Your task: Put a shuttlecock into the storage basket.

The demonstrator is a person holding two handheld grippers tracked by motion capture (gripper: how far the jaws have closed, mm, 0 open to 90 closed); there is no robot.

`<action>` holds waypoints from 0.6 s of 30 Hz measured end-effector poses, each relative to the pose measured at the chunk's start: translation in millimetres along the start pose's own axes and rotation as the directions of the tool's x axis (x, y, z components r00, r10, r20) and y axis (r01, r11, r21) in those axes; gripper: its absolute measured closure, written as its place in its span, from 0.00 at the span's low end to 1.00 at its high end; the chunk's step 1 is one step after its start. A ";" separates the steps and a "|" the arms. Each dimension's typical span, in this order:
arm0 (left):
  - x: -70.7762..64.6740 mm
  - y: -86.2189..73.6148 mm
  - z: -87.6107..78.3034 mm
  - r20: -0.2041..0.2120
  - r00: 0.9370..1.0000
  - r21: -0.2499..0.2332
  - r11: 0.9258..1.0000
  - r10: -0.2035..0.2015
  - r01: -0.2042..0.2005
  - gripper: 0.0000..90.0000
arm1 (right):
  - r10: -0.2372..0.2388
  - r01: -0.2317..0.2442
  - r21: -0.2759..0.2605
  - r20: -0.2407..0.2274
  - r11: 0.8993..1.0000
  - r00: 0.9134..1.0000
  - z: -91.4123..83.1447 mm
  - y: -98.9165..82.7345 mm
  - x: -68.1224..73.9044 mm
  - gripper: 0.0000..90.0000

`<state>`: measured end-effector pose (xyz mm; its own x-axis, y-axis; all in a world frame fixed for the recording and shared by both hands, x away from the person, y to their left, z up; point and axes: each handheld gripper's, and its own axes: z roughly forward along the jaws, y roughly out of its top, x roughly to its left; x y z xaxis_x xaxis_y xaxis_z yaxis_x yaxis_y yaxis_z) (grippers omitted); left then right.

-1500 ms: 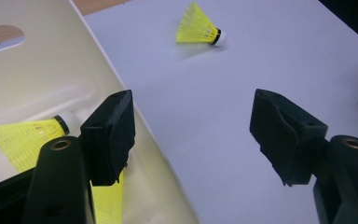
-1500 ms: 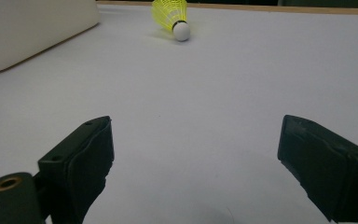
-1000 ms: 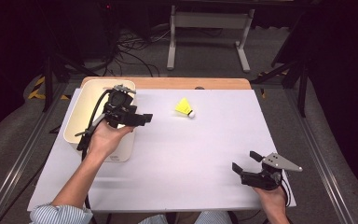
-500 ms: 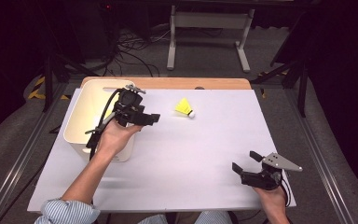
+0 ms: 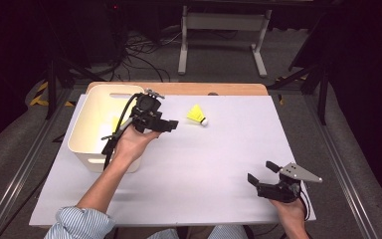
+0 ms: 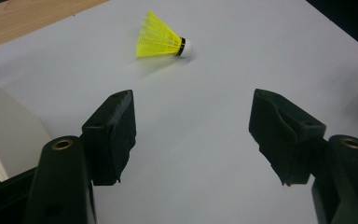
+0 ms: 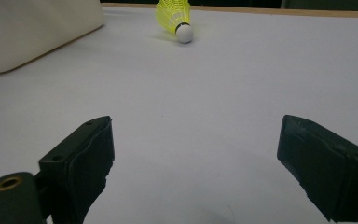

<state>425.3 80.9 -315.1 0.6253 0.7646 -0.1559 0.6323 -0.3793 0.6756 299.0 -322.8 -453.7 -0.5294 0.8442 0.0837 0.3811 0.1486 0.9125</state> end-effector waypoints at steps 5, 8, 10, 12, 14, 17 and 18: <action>-1.8 2.3 6.7 -0.003 1.000 0.016 1.000 -0.001 0.001 0.36 | 0.000 0.000 0.002 0.000 1.000 1.000 0.3 -0.1 -0.5 0.13; -2.1 3.7 10.2 0.001 1.000 0.026 1.000 -0.005 0.005 0.37 | 0.001 -0.001 0.000 -0.003 1.000 1.000 -0.1 0.0 0.1 0.13; -2.9 5.3 12.4 0.000 1.000 0.030 1.000 -0.006 0.006 0.37 | 0.001 -0.001 0.001 -0.004 1.000 1.000 0.1 -0.1 -0.4 0.13; -3.3 6.3 14.2 0.003 1.000 0.033 0.999 -0.005 0.005 0.37 | 0.000 0.000 0.000 -0.005 1.000 1.000 0.3 -0.1 -0.2 0.13; -3.3 6.9 16.3 0.000 1.000 0.033 0.999 -0.007 0.007 0.37 | -0.002 0.002 0.000 -0.005 1.000 1.000 0.1 0.0 0.3 0.13; -2.2 7.6 19.2 0.000 1.000 0.041 0.999 -0.008 0.008 0.37 | 0.003 -0.003 -0.001 -0.006 1.000 1.000 0.5 0.0 0.0 0.13; -2.1 7.7 20.4 0.000 1.000 0.042 0.999 -0.010 0.010 0.37 | 0.001 -0.001 0.001 -0.006 1.000 1.000 0.4 -0.1 -0.3 0.13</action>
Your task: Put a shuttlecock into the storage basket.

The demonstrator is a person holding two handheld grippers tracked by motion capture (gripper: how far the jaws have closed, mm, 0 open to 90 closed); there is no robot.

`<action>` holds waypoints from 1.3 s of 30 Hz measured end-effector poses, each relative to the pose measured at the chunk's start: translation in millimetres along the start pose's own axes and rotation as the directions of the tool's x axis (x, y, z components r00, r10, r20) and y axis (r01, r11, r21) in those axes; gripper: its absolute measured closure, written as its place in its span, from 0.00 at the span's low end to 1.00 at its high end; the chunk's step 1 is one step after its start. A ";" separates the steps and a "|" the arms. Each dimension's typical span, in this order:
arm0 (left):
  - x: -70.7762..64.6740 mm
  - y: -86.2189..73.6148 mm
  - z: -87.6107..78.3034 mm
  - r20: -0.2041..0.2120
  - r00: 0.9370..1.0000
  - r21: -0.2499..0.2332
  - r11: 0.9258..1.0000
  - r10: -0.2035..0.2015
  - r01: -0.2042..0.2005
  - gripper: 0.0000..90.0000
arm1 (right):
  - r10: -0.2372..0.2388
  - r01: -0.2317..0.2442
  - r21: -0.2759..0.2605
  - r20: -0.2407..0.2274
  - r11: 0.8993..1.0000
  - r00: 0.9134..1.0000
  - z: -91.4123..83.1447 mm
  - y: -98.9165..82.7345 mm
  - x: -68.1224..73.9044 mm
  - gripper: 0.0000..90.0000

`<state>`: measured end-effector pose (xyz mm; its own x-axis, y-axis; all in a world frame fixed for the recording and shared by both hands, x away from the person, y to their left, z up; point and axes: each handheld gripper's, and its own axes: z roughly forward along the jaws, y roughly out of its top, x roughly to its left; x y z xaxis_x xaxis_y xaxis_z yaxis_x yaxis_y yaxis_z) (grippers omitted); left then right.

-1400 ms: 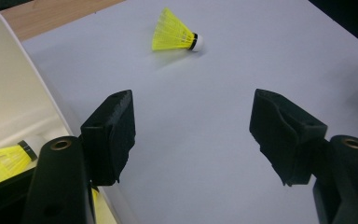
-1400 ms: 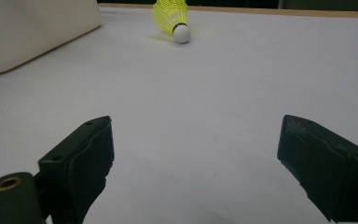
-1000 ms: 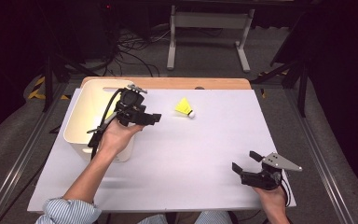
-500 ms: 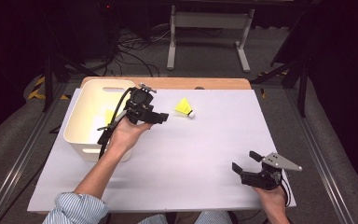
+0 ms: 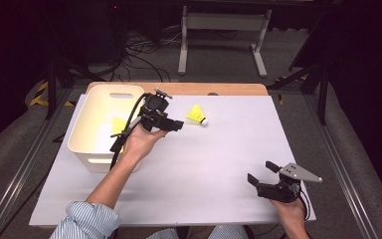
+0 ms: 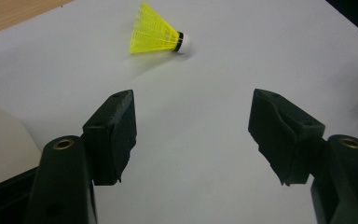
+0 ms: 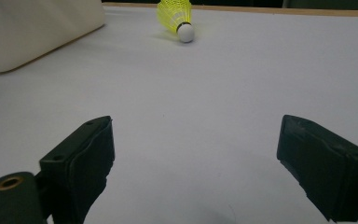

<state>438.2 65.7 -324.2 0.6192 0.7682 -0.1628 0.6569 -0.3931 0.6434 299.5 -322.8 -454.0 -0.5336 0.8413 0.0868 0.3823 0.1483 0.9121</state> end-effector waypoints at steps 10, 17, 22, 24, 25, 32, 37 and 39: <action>-0.4 4.3 7.3 -0.005 1.000 0.010 1.000 0.001 -0.001 0.37 | 0.000 0.000 -0.001 -0.002 1.000 1.000 -0.3 0.0 0.2 0.13; 1.4 8.8 14.0 -0.012 1.000 0.015 1.000 -0.001 0.001 0.37 | 0.000 0.000 0.001 -0.003 1.000 1.000 0.0 0.0 -0.3 0.13; 2.3 11.6 19.1 -0.019 1.000 0.020 1.000 0.003 -0.002 0.37 | 0.002 -0.002 0.001 -0.004 1.000 1.000 -0.4 0.0 -0.2 0.13; 1.6 12.5 20.7 -0.024 1.000 0.021 1.000 0.002 -0.002 0.37 | 0.001 -0.001 0.001 -0.004 1.000 1.000 -0.3 -0.1 -0.4 0.13; 1.6 13.3 22.3 -0.028 1.000 0.024 1.000 0.003 -0.002 0.37 | 0.001 -0.001 0.002 -0.005 1.000 1.000 -0.2 -0.1 -0.4 0.13; 4.0 15.8 28.7 -0.032 0.999 0.022 1.000 -0.009 0.009 0.37 | 0.002 -0.002 0.000 -0.007 1.000 1.000 -0.2 0.0 -0.1 0.13; 5.0 17.0 34.5 -0.032 0.999 0.019 1.000 -0.013 0.014 0.37 | 0.004 -0.004 -0.002 -0.007 1.000 1.000 -0.8 0.1 0.2 0.13; 5.1 17.4 37.1 -0.035 0.999 0.022 1.000 -0.010 0.011 0.37 | 0.003 -0.003 -0.003 -0.007 1.000 1.000 -1.0 0.1 0.2 0.13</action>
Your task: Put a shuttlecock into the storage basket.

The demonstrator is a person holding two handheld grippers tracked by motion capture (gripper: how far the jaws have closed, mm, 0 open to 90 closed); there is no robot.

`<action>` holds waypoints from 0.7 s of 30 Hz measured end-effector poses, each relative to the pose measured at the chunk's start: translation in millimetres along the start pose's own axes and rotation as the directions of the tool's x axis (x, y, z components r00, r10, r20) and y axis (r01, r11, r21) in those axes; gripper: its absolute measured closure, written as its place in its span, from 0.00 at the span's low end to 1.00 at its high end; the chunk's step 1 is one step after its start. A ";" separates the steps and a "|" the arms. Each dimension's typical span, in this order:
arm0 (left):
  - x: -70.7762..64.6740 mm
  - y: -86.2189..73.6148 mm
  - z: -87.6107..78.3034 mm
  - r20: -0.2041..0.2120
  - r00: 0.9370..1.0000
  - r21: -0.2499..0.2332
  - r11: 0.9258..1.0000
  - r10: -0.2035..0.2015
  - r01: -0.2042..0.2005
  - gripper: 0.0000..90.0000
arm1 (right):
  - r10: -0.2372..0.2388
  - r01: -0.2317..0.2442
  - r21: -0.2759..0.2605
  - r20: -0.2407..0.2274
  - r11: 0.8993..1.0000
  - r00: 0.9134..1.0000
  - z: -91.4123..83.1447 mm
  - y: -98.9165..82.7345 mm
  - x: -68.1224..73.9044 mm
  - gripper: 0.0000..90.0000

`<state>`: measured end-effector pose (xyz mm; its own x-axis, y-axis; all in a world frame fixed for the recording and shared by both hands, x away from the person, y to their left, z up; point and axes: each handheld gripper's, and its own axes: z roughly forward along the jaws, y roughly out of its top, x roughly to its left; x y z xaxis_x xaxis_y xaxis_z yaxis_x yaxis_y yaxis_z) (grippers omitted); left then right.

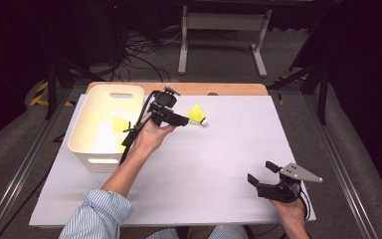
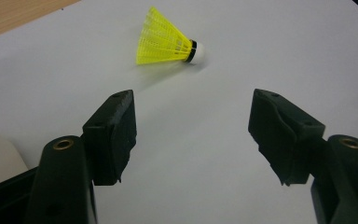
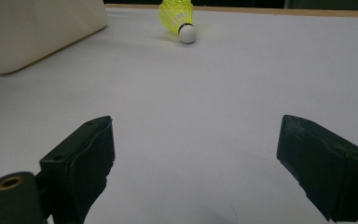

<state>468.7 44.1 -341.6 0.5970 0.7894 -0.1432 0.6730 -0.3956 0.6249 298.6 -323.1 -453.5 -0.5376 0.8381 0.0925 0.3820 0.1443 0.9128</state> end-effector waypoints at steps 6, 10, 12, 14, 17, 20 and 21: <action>1.1 2.3 10.3 0.003 1.000 0.011 1.000 -0.006 0.006 0.37 | 0.004 -0.004 0.000 0.002 1.000 1.000 0.0 -0.2 -0.6 0.13; 0.5 4.4 14.7 0.010 1.000 0.005 1.000 -0.014 0.014 0.37 | 0.000 0.000 0.000 -0.002 1.000 1.000 -0.1 -0.1 -0.9 0.13; 0.5 5.3 17.3 0.012 1.000 0.001 1.000 -0.017 0.017 0.37 | -0.001 0.001 -0.001 -0.005 1.000 1.000 0.1 -0.1 -1.3 0.13; 1.2 6.5 22.0 0.016 1.000 0.007 1.000 -0.016 0.016 0.37 | 0.005 -0.005 -0.002 -0.005 1.000 1.000 0.2 -0.2 -1.4 0.13; 1.5 7.9 26.4 0.019 1.000 0.014 1.000 -0.018 0.018 0.37 | 0.005 -0.005 -0.003 -0.005 1.000 1.000 -0.1 -0.1 -1.4 0.13; 1.7 9.0 28.7 0.016 1.000 0.014 1.000 -0.021 0.021 0.37 | 0.004 -0.004 -0.002 -0.004 1.000 1.000 0.0 -0.1 -1.5 0.13; 2.2 9.7 29.4 0.014 1.000 0.015 1.000 -0.017 0.017 0.37 | 0.003 -0.003 -0.002 -0.005 1.000 1.000 0.1 -0.2 -1.4 0.13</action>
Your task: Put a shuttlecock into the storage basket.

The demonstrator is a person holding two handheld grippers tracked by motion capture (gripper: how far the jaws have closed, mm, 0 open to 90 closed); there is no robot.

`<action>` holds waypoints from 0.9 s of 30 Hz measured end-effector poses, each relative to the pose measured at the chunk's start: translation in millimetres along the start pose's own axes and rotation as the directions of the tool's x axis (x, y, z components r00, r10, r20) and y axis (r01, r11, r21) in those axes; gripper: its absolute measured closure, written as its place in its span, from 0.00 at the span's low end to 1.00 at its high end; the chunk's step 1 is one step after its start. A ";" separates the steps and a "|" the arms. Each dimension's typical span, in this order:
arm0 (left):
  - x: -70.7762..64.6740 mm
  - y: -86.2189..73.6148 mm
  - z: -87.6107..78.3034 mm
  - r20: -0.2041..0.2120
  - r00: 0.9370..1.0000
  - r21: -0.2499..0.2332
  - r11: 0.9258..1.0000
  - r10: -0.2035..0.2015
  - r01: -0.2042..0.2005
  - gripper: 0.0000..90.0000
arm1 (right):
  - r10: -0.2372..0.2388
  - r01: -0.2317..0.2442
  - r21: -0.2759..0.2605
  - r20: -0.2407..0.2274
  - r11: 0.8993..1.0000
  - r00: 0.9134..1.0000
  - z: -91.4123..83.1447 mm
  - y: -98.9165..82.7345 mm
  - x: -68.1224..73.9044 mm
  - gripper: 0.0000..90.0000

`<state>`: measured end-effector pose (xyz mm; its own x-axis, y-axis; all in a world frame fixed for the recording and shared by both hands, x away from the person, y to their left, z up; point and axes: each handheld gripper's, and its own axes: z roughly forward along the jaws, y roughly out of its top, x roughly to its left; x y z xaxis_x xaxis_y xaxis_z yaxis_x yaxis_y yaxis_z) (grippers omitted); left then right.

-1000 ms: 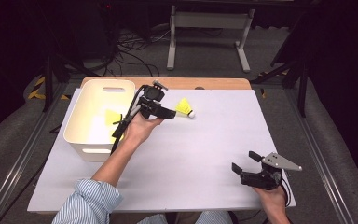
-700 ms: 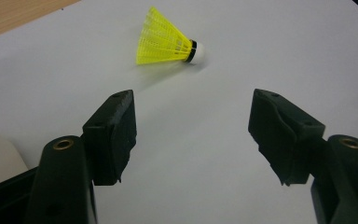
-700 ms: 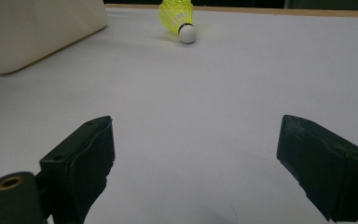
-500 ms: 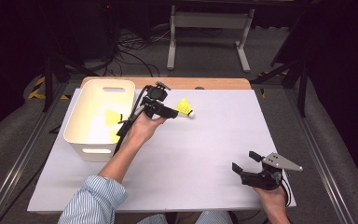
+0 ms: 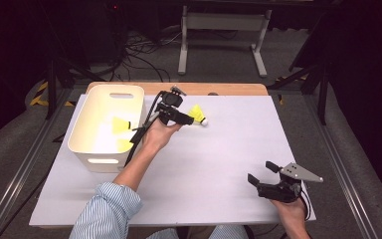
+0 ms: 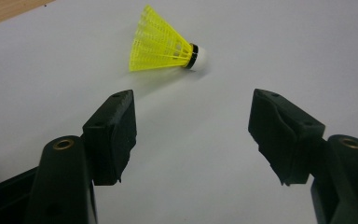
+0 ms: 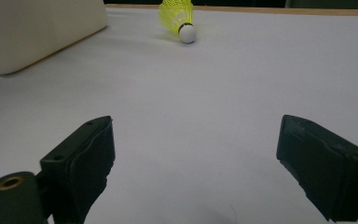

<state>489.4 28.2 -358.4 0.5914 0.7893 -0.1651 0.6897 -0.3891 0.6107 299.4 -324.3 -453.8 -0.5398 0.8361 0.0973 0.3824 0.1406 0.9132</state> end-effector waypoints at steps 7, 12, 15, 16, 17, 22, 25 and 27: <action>0.1 4.0 4.3 -0.003 1.000 -0.007 1.000 0.001 -0.001 0.37 | -0.003 0.003 0.006 0.000 1.000 1.000 0.3 -0.1 0.1 0.13; 3.5 6.3 8.0 -0.007 1.000 -0.003 1.000 -0.007 0.007 0.37 | -0.002 0.002 0.007 0.000 1.000 1.000 0.6 -0.2 0.1 0.13; 4.5 7.9 10.0 -0.003 1.000 -0.004 1.000 -0.009 0.009 0.37 | -0.002 0.002 0.008 -0.001 1.000 1.000 0.7 -0.2 0.1 0.13; 4.3 8.7 10.9 -0.006 1.000 -0.003 1.000 -0.010 0.010 0.37 | -0.002 0.002 0.008 -0.002 1.000 1.000 0.8 -0.2 0.0 0.13; 4.4 10.5 12.6 -0.005 1.000 -0.002 1.000 -0.008 0.008 0.37 | -0.001 0.001 0.010 -0.002 1.000 1.000 0.9 -0.3 0.0 0.13; 4.9 14.8 16.9 -0.006 1.000 -0.005 1.000 -0.006 0.006 0.37 | 0.000 0.000 0.008 -0.001 1.000 1.000 0.6 -0.3 0.0 0.13; 7.0 18.3 19.7 -0.006 1.000 -0.001 1.000 -0.011 0.011 0.37 | 0.002 -0.002 0.009 -0.004 1.000 1.000 1.0 -0.5 -0.3 0.13; 8.2 20.0 21.1 -0.001 1.000 -0.007 1.000 -0.020 0.020 0.38 | 0.002 -0.002 0.009 -0.004 1.000 1.000 1.2 -0.5 -0.4 0.13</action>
<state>516.8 16.8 -363.9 0.5768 0.7976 -0.1762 0.6985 -0.3698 0.6127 300.3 -324.1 -454.7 -0.5419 0.8344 0.1009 0.3904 0.1436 0.9094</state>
